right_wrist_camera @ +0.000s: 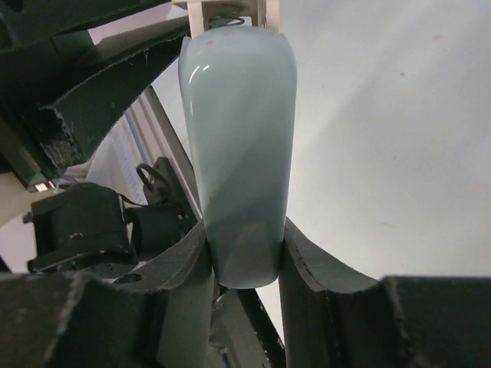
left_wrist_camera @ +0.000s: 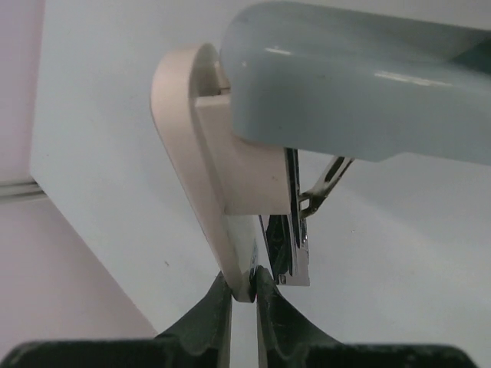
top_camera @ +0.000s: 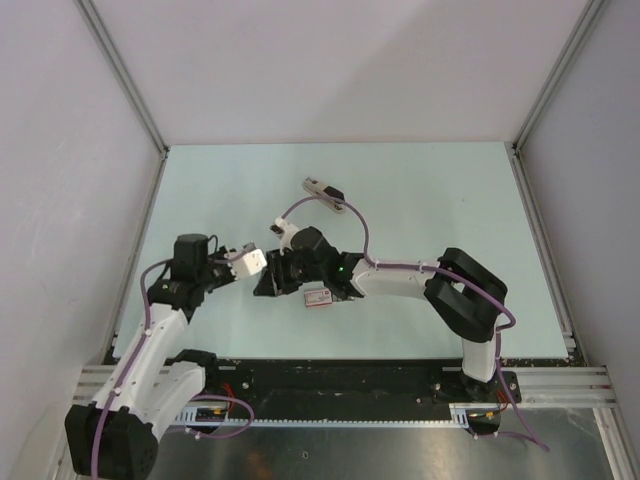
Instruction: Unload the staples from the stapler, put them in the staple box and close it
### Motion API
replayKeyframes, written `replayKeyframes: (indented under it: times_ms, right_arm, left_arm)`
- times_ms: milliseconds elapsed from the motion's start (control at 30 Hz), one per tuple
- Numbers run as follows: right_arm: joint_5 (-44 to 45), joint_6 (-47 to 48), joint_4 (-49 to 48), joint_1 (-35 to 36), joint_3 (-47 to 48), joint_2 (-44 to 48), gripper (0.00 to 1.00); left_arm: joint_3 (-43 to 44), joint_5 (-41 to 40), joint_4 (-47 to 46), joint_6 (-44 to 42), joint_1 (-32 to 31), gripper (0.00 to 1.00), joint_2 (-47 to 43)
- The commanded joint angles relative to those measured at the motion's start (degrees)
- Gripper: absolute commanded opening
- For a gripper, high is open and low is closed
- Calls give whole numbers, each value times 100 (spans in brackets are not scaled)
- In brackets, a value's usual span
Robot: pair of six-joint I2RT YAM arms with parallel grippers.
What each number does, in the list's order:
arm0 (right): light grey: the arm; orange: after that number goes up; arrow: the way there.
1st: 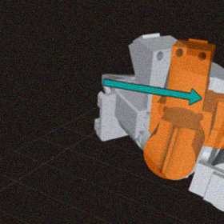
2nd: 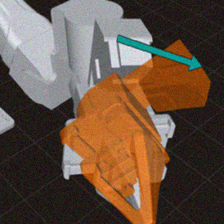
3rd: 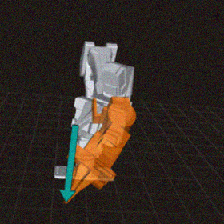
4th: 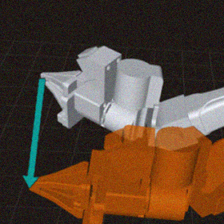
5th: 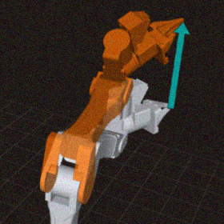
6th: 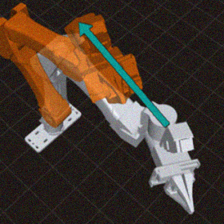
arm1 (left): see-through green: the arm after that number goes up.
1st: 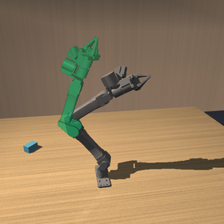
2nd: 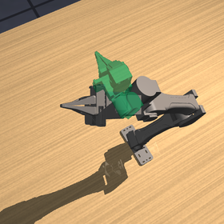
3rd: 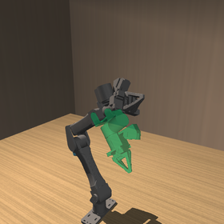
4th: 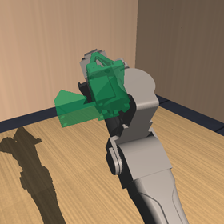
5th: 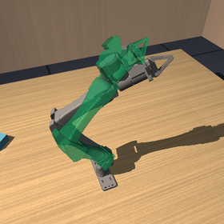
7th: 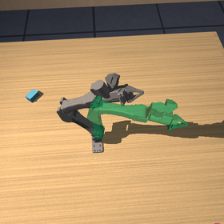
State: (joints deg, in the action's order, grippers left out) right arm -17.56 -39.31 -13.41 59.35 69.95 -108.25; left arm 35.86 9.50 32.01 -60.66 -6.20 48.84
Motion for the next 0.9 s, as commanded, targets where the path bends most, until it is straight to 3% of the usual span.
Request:
replayKeyframes:
  times_ms: [0,333,467,500,633,700,867]
  right_arm:
    - [205,73,-65,-140,-103,210,0]
    - [248,-73,-269,-252,-253,293,0]
    - [273,-128,-340,-289,-250,318,0]
    - [290,-146,-383,-291,-252,329,0]
    - [469,-276,-611,-306,-252,414,0]
    - [595,-313,-679,-311,-254,461,0]
    - [887,-251,-597,-320,-250,522,0]
  left_arm:
    - [-437,-539,-442,-724,-564,0,-481]
    - [-1196,-1204,-799,-1078,-1451,0,-1115]
    - [-1040,-1145,-785,-561,-1508,0,-1078]
    - [-920,-1113,-754,-253,-1512,3,-999]
    - [-143,-498,-33,1143,-1516,41,-433]
    - [237,-33,397,1755,-1516,56,-269]
    - [955,917,953,2871,-1513,75,-235]
